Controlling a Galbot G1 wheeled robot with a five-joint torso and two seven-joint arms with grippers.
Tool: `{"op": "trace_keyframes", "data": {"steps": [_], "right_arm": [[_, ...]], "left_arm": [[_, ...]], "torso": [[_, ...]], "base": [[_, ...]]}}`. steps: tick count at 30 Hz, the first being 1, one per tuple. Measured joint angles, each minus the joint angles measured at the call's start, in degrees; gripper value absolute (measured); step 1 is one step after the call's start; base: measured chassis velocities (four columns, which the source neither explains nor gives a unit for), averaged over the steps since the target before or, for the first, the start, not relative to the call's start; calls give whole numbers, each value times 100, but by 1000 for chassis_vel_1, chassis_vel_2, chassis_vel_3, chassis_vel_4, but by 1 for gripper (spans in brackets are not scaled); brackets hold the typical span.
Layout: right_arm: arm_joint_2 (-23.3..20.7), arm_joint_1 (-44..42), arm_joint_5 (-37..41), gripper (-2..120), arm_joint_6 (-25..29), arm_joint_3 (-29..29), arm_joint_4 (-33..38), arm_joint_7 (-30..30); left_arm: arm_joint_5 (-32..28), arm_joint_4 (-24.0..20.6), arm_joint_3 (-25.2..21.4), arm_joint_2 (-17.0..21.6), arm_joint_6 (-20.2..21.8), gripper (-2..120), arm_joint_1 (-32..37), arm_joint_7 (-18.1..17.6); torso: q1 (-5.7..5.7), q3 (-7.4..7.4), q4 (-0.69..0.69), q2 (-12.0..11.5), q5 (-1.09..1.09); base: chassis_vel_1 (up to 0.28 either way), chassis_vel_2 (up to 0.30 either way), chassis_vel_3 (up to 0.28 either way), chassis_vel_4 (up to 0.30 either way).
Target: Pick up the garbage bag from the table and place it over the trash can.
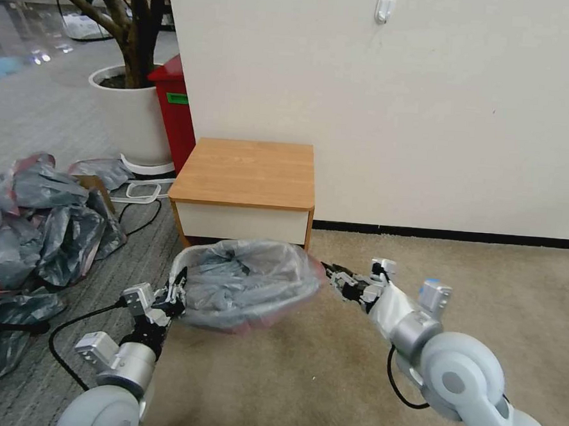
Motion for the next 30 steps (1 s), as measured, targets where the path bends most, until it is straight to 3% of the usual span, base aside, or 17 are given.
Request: {"op": "trace_keyframes", "data": {"steps": [6,9,13,17,28,30], "right_arm": [[923,-880,7,76,371,406,377,2],[1421,-1238,291,89,924,214,523,29],[1633,-1403,840,99,1496,-8,579,104],[1873,-1445,1018,100,1639,-139,562,182],[2026,-1386,763,100,1654,-297,306,23],[2046,-1376,733,94,1652,-321,283,-67]], "left_arm": [[-152,13,25,-10,35,8,-22,-147],[-226,14,55,-40,89,8,-37,-242],[-265,13,101,-69,141,8,-58,-298],[-300,-16,156,-96,187,8,-86,-337],[-331,-39,243,-150,268,8,-127,-431],[-331,-39,256,-161,297,8,-134,-445]], "torso": [[0,0,-1,0,0],[0,0,-1,0,0],[0,0,0,0,-1],[1,0,-1,0,0],[0,0,0,0,1],[0,0,0,0,1]], "base": [[0,0,0,0],[0,0,0,0],[0,0,0,0],[0,0,0,0],[0,0,0,0],[0,0,0,0]]}}
